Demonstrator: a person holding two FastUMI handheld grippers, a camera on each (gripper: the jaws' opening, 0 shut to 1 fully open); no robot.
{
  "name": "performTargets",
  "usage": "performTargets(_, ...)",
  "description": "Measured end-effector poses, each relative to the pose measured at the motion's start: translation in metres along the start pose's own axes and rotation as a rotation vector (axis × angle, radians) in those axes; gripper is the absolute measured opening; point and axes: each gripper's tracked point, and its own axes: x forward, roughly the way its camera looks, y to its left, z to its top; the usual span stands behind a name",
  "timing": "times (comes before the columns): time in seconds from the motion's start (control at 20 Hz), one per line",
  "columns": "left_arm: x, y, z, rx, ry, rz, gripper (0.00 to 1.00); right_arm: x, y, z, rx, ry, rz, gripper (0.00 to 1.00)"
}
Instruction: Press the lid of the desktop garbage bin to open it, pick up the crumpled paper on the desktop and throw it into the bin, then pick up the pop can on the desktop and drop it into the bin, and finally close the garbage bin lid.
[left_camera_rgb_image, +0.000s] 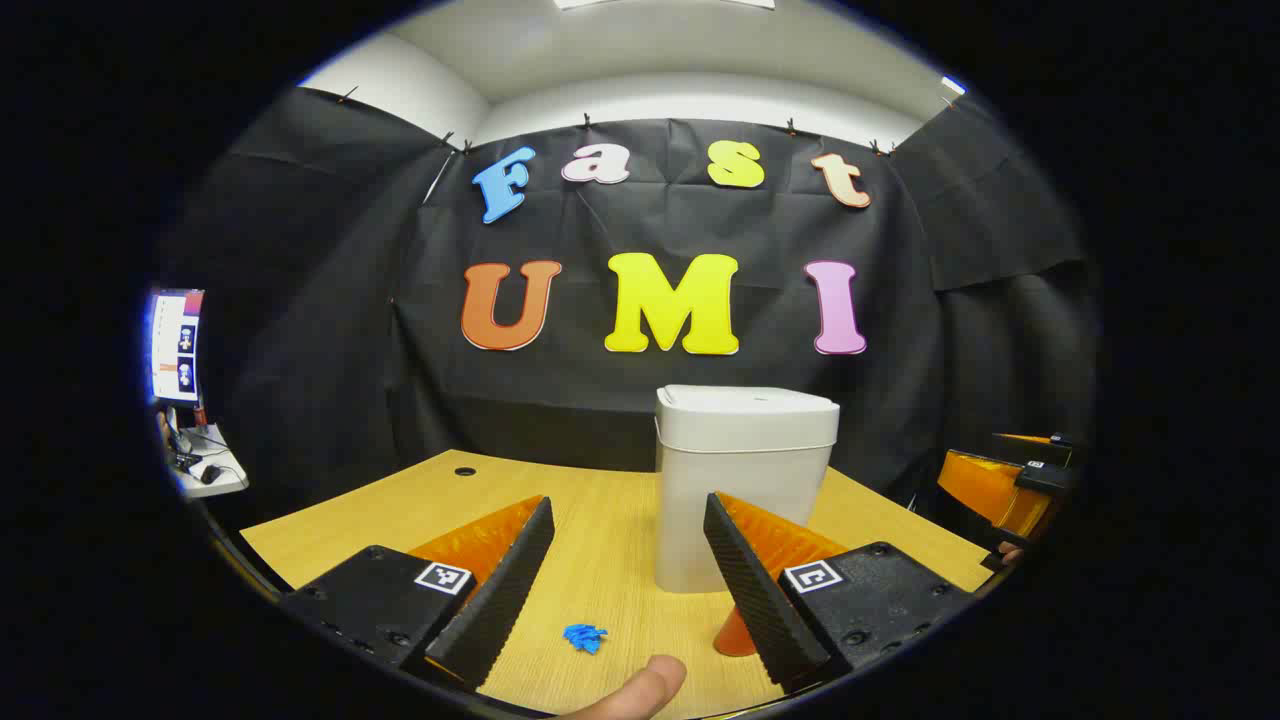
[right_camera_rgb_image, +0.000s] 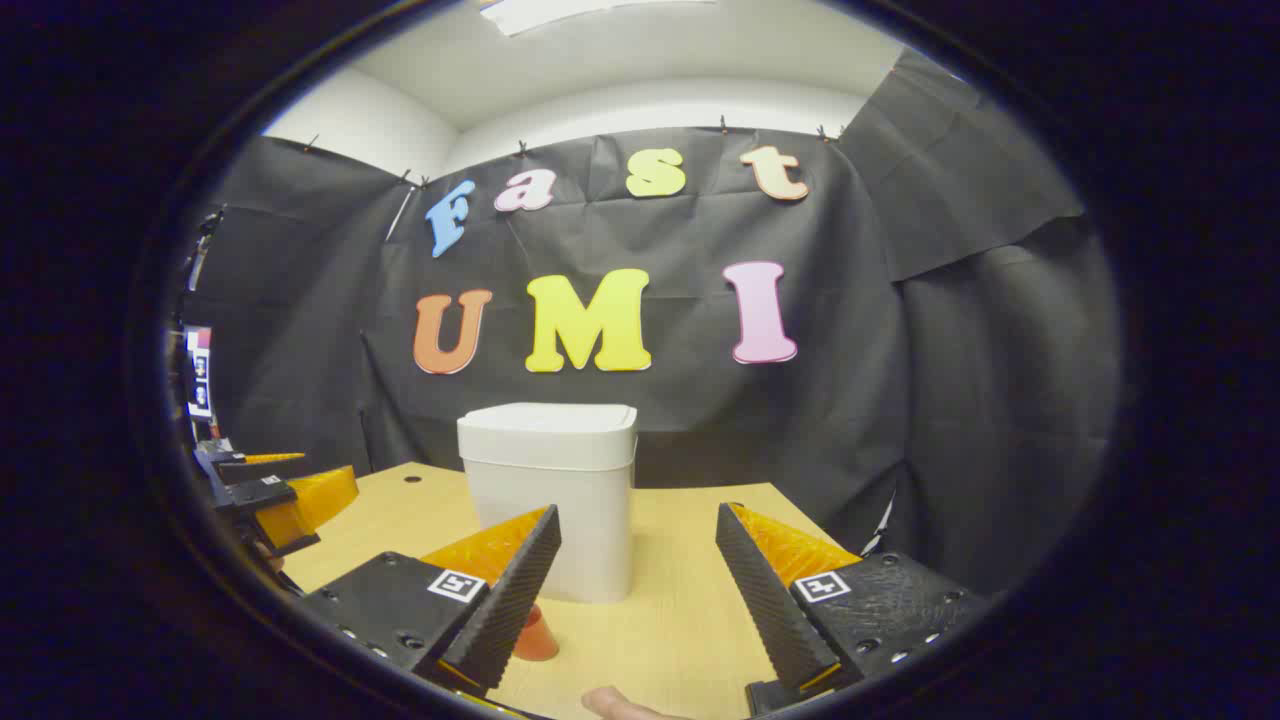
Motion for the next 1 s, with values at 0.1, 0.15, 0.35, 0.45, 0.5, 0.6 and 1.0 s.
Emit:
performTargets(0.1,0.0,0.009,-0.003,-0.003,0.012,0.015,0.97,-0.003,0.014,0.0,0.007,0.006,0.04,0.96)
performTargets(0.15,0.002,0.014,-0.004,-0.002,0.018,0.018,0.98,-0.004,0.016,0.002,0.002,0.005,0.041,0.95)
performTargets(0.35,0.004,0.019,-0.009,-0.009,0.041,0.016,0.97,-0.011,0.02,0.004,0.002,0.002,0.049,0.95)
performTargets(0.45,0.005,0.023,-0.011,-0.022,0.05,0.029,0.97,-0.012,0.021,0.003,0.008,0.006,0.055,0.96)
performTargets(0.5,0.004,0.022,-0.013,-0.026,0.058,0.025,0.97,-0.014,0.019,0.004,0.006,0.005,0.052,0.96)
performTargets(0.6,0.005,0.018,-0.017,-0.016,0.068,0.022,0.98,-0.015,0.016,0.007,-0.006,-0.007,0.038,0.95)
performTargets(1.0,0.004,0.018,-0.023,0.012,0.091,0.024,0.98,-0.018,0.018,0.008,-0.072,-0.033,0.03,0.95)
